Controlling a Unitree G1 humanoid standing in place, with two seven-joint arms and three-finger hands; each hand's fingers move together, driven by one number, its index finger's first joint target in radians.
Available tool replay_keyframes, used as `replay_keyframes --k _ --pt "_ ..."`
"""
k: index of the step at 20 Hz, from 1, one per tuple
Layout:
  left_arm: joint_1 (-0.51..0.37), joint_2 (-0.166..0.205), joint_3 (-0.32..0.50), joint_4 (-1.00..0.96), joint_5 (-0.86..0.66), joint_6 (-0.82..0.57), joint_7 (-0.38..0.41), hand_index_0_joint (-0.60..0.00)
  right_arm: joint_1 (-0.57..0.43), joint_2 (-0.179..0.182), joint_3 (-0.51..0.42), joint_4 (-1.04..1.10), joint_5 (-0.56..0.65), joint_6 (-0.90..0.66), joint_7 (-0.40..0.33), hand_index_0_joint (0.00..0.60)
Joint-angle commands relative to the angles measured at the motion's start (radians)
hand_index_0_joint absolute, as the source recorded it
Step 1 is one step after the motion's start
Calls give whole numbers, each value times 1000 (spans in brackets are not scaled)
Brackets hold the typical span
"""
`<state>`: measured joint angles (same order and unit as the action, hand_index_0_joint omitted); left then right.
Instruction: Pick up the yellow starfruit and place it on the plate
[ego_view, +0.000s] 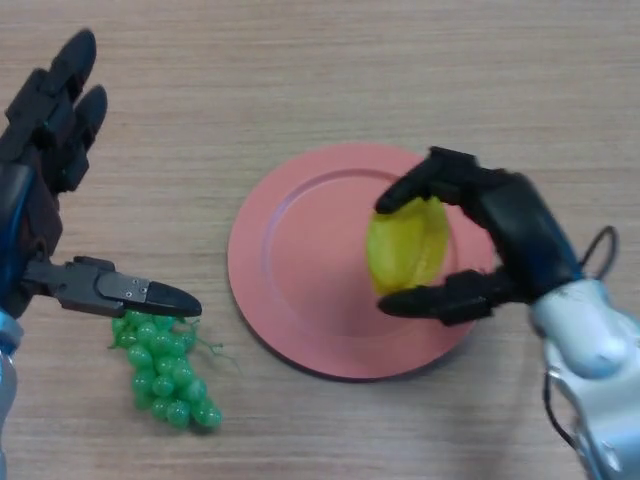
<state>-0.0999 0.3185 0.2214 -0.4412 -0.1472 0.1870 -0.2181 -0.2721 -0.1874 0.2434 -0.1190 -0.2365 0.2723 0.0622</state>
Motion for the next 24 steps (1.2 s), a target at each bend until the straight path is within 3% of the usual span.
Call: replay_keyframes --k 1,3,5,6,7,8,9,10,11,17,24 --pt "-26 46 74 -52 -23 -118 36 0 -84 -3 2 6 89 -73 -115 600" --pt "-20 37 91 -51 -17 -166 59 0 -112 -3 37 103 150 -95 -167 600" --pt "-11 37 97 -48 -34 -175 71 0 -114 -3 69 156 188 -94 -164 600" --pt "-7 39 102 -53 -48 -164 71 0 -108 -3 77 161 162 -53 -114 551" --pt "-6 40 102 -54 -50 -162 71 0 -108 -3 77 160 160 -47 -109 451" --pt "-5 41 103 -56 -51 -157 71 0 -110 -3 79 164 156 -45 -99 301" --pt "-4 41 103 -57 -51 -153 71 0 -113 -3 81 169 151 -49 -93 201" --pt "0 41 94 -60 -36 -138 69 0 -122 -3 86 184 137 -67 -75 57" --pt "4 39 85 -63 -23 -128 67 0 -130 -3 91 198 126 -81 -67 0" --pt "-10 31 66 -38 -4 -126 50 0 -137 -3 -19 94 71 -160 -28 0" --pt "-5 27 59 -52 -50 -92 36 0 41 -11 -184 -370 139 76 159 0"
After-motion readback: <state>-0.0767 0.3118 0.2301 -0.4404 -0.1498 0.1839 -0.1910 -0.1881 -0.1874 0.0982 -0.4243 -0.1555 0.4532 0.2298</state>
